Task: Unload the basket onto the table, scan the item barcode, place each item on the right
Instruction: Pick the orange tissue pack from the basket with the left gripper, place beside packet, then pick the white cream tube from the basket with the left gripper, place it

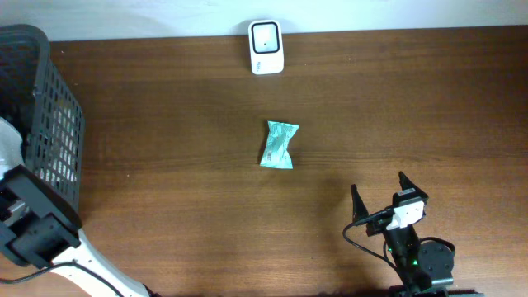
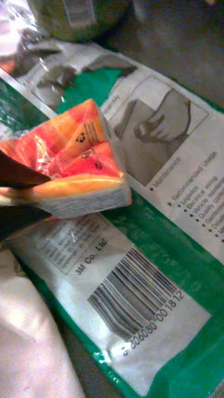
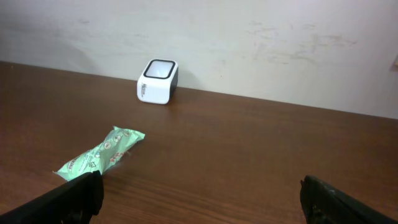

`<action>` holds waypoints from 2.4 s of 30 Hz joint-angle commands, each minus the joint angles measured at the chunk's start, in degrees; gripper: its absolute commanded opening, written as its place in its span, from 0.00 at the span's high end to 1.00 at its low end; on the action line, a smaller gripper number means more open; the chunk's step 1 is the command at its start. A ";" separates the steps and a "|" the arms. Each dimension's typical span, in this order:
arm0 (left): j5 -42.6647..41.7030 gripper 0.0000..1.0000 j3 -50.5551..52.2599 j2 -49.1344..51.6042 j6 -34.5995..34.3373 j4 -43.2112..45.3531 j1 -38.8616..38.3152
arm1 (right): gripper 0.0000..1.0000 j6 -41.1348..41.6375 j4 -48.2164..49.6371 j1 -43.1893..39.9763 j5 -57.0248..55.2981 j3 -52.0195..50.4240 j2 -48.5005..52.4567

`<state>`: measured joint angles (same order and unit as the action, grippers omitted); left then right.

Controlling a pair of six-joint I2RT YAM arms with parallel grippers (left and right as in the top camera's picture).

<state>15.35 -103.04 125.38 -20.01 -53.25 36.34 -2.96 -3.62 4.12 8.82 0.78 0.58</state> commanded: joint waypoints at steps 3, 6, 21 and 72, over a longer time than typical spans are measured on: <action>-1.46 1.00 -27.08 -12.04 -2.75 -12.90 -0.83 | 0.02 0.46 -0.09 0.37 -0.31 -0.46 -0.37; -8.72 1.00 -32.74 -23.34 -2.93 -16.02 -7.65 | 0.02 0.46 -0.09 0.37 -0.31 -0.46 -0.37; -9.46 1.00 17.70 -15.45 3.61 3.28 -60.76 | 0.02 0.46 -0.09 0.37 -0.31 -0.46 -0.37; -43.71 0.24 -15.21 4.55 36.83 -12.33 11.06 | 0.02 0.46 -0.09 0.37 -0.31 -0.46 -0.37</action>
<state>-22.59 -118.58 127.09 10.79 -65.63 47.40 -2.98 -3.62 4.12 8.84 0.78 0.58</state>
